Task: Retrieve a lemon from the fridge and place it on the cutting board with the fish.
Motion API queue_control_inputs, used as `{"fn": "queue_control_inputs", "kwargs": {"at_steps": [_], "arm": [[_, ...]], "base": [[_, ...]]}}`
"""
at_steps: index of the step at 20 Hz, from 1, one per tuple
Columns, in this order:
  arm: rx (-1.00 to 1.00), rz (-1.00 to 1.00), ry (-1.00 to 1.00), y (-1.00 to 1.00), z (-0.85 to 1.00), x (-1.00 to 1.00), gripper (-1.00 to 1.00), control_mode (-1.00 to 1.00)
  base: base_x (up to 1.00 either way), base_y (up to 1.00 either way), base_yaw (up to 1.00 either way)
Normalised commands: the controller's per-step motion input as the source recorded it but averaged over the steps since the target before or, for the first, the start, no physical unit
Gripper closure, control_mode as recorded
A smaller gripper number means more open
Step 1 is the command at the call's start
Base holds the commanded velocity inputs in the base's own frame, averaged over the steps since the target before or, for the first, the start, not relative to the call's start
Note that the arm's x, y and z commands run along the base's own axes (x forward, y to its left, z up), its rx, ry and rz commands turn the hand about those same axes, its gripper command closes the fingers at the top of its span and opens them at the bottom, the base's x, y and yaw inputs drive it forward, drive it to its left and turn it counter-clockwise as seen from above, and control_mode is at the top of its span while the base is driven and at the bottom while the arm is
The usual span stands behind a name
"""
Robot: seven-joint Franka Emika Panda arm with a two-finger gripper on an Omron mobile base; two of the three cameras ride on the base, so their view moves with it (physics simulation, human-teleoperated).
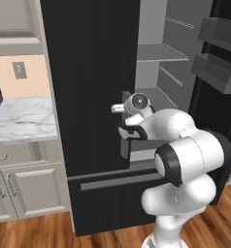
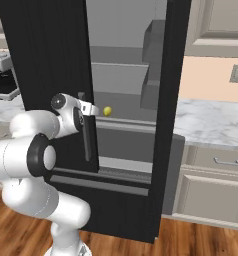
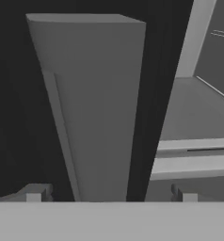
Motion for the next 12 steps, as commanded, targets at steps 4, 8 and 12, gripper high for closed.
{"fn": "queue_control_inputs", "kwargs": {"at_steps": [4,8,12], "arm": [[0.0,0.01,-0.03,-0.01,0.0,0.28,-1.0,-1.0],[0.0,0.01,-0.02,0.0,0.0,0.21,-1.0,-1.0],[0.0,0.0,0.0,0.0,0.0,0.16,1.0,-1.0]], "base": [[0.0,0.0,0.0],[0.0,0.0,0.0],[0.0,0.0,0.0]]}}
